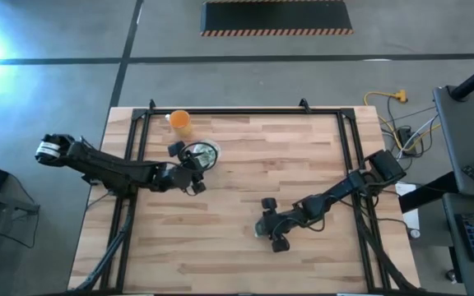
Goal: Pick and place Stevia / Truvia into bins
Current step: Put the stevia packet into the transparent container
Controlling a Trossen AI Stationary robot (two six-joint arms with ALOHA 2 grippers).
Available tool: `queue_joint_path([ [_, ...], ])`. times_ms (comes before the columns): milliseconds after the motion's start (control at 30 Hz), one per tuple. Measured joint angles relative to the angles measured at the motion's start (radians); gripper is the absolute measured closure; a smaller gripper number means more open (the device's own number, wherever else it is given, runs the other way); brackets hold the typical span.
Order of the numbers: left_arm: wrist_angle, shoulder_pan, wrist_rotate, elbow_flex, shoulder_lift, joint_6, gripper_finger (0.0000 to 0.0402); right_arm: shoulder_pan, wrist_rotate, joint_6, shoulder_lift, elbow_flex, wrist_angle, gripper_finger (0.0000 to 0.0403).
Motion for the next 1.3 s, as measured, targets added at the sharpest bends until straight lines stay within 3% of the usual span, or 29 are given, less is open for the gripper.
queue_joint_path([
  [167, 0.001, 0.0, 0.0, -0.005, 0.003, 0.0, 0.0216, 0.0, -0.079, -0.023, -0.017, 0.005, -0.006, 0.023],
  [1000, 0.006, 0.001, 0.0, -0.018, 0.004, -0.002, 0.0216, -0.051, -0.067, 0.005, 0.039, 0.008, 0.08, 0.0218],
  [1133, 0.006, 0.001, 0.0, -0.019, 0.004, -0.003, 0.0216, -0.06, -0.068, 0.009, 0.056, 0.01, 0.096, 0.0234],
  [1300, 0.006, 0.001, 0.0, -0.02, 0.004, -0.003, 0.0216, -0.066, -0.068, 0.009, 0.063, 0.011, 0.1, 0.0286],
])
